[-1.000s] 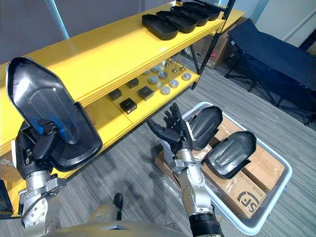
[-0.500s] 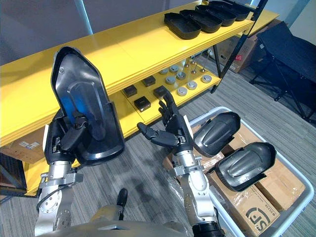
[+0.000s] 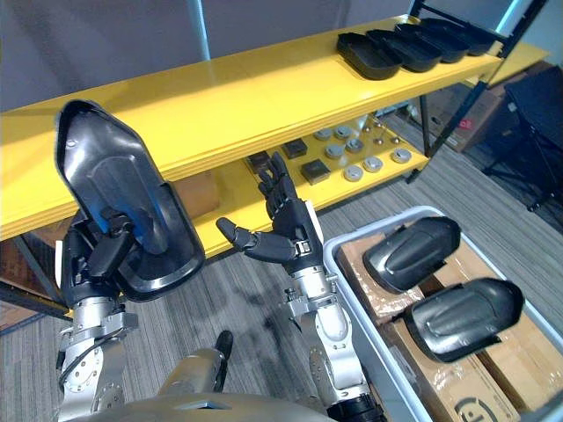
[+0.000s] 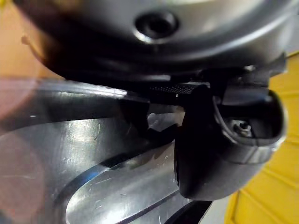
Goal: Walk over and take three plastic housings, then place them on the shelf
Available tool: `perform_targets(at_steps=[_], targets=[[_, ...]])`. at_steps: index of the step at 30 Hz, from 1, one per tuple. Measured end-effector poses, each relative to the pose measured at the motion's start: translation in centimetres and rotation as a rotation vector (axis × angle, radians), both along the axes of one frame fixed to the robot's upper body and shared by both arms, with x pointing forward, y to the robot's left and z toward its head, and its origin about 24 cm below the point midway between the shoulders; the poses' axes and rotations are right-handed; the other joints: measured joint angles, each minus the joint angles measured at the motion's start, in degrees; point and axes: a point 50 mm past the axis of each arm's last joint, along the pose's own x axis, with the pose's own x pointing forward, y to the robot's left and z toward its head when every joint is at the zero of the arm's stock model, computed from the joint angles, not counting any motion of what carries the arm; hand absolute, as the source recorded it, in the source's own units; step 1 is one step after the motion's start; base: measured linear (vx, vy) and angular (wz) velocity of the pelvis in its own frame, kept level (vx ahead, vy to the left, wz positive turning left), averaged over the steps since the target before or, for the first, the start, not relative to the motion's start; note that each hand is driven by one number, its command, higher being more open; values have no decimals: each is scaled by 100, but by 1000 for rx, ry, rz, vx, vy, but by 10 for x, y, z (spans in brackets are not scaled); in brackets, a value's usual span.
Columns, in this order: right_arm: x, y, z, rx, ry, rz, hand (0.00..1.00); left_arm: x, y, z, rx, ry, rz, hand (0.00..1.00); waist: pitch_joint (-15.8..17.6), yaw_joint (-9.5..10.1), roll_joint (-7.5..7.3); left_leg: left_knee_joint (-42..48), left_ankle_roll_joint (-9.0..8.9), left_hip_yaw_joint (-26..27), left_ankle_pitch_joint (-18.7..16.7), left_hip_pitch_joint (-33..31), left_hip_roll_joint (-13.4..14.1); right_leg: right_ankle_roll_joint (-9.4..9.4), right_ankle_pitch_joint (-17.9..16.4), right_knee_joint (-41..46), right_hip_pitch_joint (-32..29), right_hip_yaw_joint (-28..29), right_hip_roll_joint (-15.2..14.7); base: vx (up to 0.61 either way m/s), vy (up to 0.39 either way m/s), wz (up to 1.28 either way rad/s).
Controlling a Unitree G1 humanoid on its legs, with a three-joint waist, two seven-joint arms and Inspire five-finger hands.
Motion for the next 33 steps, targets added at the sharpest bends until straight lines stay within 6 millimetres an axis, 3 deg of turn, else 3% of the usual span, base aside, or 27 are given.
perform_targets(at_steps=[1, 2, 3, 4, 5, 6, 8, 12, 14, 15, 17, 19, 21, 25, 28, 29, 30, 31, 32, 33], targets=[[-3, -4, 0, 8, 2, -28, 100, -3, 0, 4, 9, -17, -2, 0, -30, 7, 73, 382, 4, 237, -597, 91, 39, -433, 9, 704, 8, 125, 7, 194, 99, 38], [-5, -5, -2, 21, 8, -50, 100, -2, 2, 7, 18, -33, -4, 0, -46, -62, 16, 513, 38, 170, -709, 92, -90, -699, 208, 1689, -437, 520, -190, 246, 164, 70], [-7, -8, -6, 39, 35, -89, 100, -2, 4, 8, 36, -39, -11, 0, -118, -221, -115, 340, 88, 20, -730, 241, -214, -796, 1023, 2751, -1079, 1261, -253, 147, 122, 77], [-8, -10, -8, 40, 44, -100, 100, -1, 5, 9, 48, -39, -18, 0, -100, -257, -72, 230, 109, -34, -718, 336, -214, -638, 1079, 3028, -1238, 1477, -192, 226, 84, 63], [-8, -9, -7, 51, 44, -109, 100, -1, 8, 11, 64, -44, -15, 0, -108, -345, -86, 34, 207, -151, -672, 540, -170, -495, 740, 3200, -1475, 1637, 49, 358, 32, 40], [-8, -9, -5, 56, 35, -109, 100, 0, 10, 13, 75, -46, -8, 0, -109, -399, -82, -202, 223, -254, -662, 787, -138, -500, 492, 2998, -1630, 1606, 221, 300, 20, 27], [-10, -11, 3, 59, 1, -114, 100, 4, 10, 15, 73, -61, -7, 0, -130, -390, -40, -466, 205, -281, -684, 1107, -65, -487, 407, 2206, -1865, 1590, 500, 274, 2, 6], [-15, -23, 24, 52, -106, -133, 100, 8, 8, 18, 57, -84, -4, 0, -196, -665, 119, -403, -17, -576, -844, 1347, 55, -212, 655, 609, -2157, 2159, 1028, 326, -62, 46], [-20, -33, 31, 43, -136, -159, 100, 9, 7, 18, 56, -85, -9, 0, -331, -703, -91, -395, -219, -699, -981, 1502, -58, -302, 1369, -67, -2048, 2245, 973, 359, -262, 72], [-21, -35, 32, 36, -141, -162, 100, 10, 7, 18, 57, -84, -9, 0, -390, -700, -166, -380, -305, -705, -1080, 1537, -60, -172, 1704, -197, -1997, 2230, 965, 414, -339, 52], [-21, -43, 32, -7, -138, -165, 100, 7, 0, 10, -6, -58, 5, 0, -523, -644, 168, -468, -402, -708, -1149, 1597, 338, -343, 1691, -445, -1781, 1906, 1265, 282, -224, 31], [-20, -46, 32, -15, -137, -170, 100, 7, -3, 8, -25, -56, 4, 0, -538, -566, 304, -775, -532, -582, -1034, 1710, 509, -440, 1755, -651, -1704, 1858, 1395, 218, -181, -1], [-20, -52, 31, -24, -118, -196, 100, 8, -7, 8, -35, -61, -15, 0, -547, -527, 353, -1187, -576, -330, -840, 1970, 651, -509, 1800, -927, -1498, 1836, 1517, 186, -139, -5], [-20, -55, 30, -21, -113, -215, 100, 10, -15, 8, -42, -67, -59, 0, -560, -561, 348, -1416, -573, -96, -800, 2180, 744, -516, 1798, -1121, -1318, 1878, 1612, 61, -1, -11], [-22, -50, 27, 19, -99, -212, 100, 11, -17, 8, -33, -61, -71, 0, -538, -584, 286, -739, -566, -84, -797, 1856, 662, -529, 1756, -1172, -1313, 1939, 1609, -9, 8, -3], [-24, -49, 26, 21, -92, -209, 100, 12, -18, 8, -20, -56, -80, 0, -438, -576, 294, 335, -558, -136, -793, 1423, 658, -618, 1675, -1158, -1206, 1944, 1624, -37, -17, 3], [-26, -50, 27, 8, -99, -201, 100, 13, -20, 8, -25, -54, -85, 0, -272, -504, 487, 1540, -435, -140, -710, 1034, 824, -709, 1597, -1101, -1007, 1961, 1762, -38, 43, -5], [-27, -50, 28, 5, -101, -195, 100, 12, -19, 7, -26, -51, -79, 0, -223, -490, 565, 1990, -396, -103, -586, 898, 908, -713, 1547, -1062, -920, 1989, 1803, -46, 91, -20], [-28, -49, 27, 9, -97, -190, 100, 12, -16, 4, -20, -38, -65, 0, -177, -483, 500, 2426, -350, 16, -445, 745, 1003, -711, 1455, -1046, -814, 2062, 1786, -35, 75, -22], [-30, -48, 30, 21, -112, -192, 100, 13, -15, 5, -10, -40, -69, 0, -227, -491, 483, 1911, -267, 235, -802, 791, 1127, -723, 1434, -1046, -801, 2099, 1742, -7, 33, -14]])
